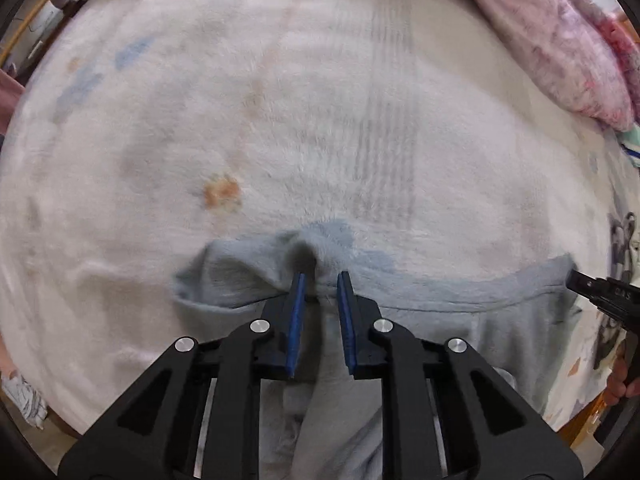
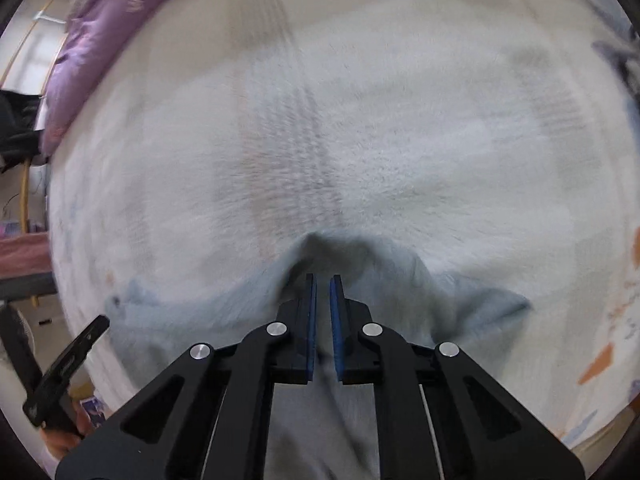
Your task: Fold large clothes
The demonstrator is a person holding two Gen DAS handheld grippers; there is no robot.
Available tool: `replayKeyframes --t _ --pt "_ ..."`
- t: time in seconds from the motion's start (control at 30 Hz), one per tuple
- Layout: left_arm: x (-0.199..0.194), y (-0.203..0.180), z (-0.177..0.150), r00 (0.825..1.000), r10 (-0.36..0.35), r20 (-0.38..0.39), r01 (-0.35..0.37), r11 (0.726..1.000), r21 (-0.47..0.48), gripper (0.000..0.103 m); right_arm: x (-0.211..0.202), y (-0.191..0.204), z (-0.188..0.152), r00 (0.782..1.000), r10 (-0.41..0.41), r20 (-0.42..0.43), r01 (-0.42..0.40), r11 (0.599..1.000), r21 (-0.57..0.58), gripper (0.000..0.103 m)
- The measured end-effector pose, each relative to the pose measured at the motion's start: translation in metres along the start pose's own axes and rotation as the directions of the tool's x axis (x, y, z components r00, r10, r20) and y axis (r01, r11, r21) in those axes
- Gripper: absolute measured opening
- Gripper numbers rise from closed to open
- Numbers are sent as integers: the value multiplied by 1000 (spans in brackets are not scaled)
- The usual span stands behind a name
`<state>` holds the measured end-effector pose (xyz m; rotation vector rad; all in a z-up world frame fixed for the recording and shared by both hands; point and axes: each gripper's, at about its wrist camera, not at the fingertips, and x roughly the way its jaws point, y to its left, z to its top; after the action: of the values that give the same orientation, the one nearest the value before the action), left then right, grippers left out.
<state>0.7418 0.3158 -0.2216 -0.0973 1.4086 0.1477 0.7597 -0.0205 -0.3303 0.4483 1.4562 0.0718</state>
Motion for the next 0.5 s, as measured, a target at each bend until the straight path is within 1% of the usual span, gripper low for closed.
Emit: replayKeyframes --t 0.03,0.07,0.1,0.13,0.17,0.2,0.23,0.3,0.33,0.37,0.4,0.43,0.47,0.5 --pt "11 -1 -7 999 35 -23 -35 999 -6 16 19 -6 6 997 -80 -25 80 997 8 0" --pt "29 3 -7 995 83 -51 -84 996 -16 13 25 -15 8 996 -75 -38 76 997 26 0" --pt "44 8 -7 990 121 -76 -123 992 -21 11 29 -23 11 998 -34 -44 37 997 65 0" --pt "48 11 -6 992 101 -75 -103 995 -19 12 25 -32 14 998 20 -64 -11 990 139 0" --pt "45 15 -4 994 77 -77 -79 997 -18 12 17 -36 15 998 31 -63 -20 987 162 0" --pt "40 17 -2 994 67 -83 -69 998 -16 12 2 -38 16 999 8 -34 -3 990 140 0" --pt "29 20 -1 993 90 -72 -91 996 -3 12 -15 -37 16 1000 -12 -1 12 996 84 0" --pt "8 28 -2 980 198 -23 -198 980 23 13 -32 -41 13 1000 -21 15 21 999 32 2" --pt "2 34 -4 971 240 -7 -240 971 16 13 -29 -48 10 999 -33 5 33 999 19 2" --pt "7 40 -7 973 229 -17 -229 974 -1 12 -19 -55 7 998 -56 -25 57 998 16 2" --pt "24 48 -10 974 217 -61 -219 976 -17 12 6 -67 2 990 -109 -93 110 994 12 0" --pt "39 54 -13 970 222 -103 -225 974 -26 12 18 -76 -2 993 -88 -84 90 996 21 0" --pt "49 58 -17 971 213 -109 -218 975 -34 12 16 -80 -3 996 -64 -60 65 997 27 0" --pt "47 58 -16 972 213 -97 -218 975 -35 12 13 -82 -3 996 -56 -68 60 997 49 0"
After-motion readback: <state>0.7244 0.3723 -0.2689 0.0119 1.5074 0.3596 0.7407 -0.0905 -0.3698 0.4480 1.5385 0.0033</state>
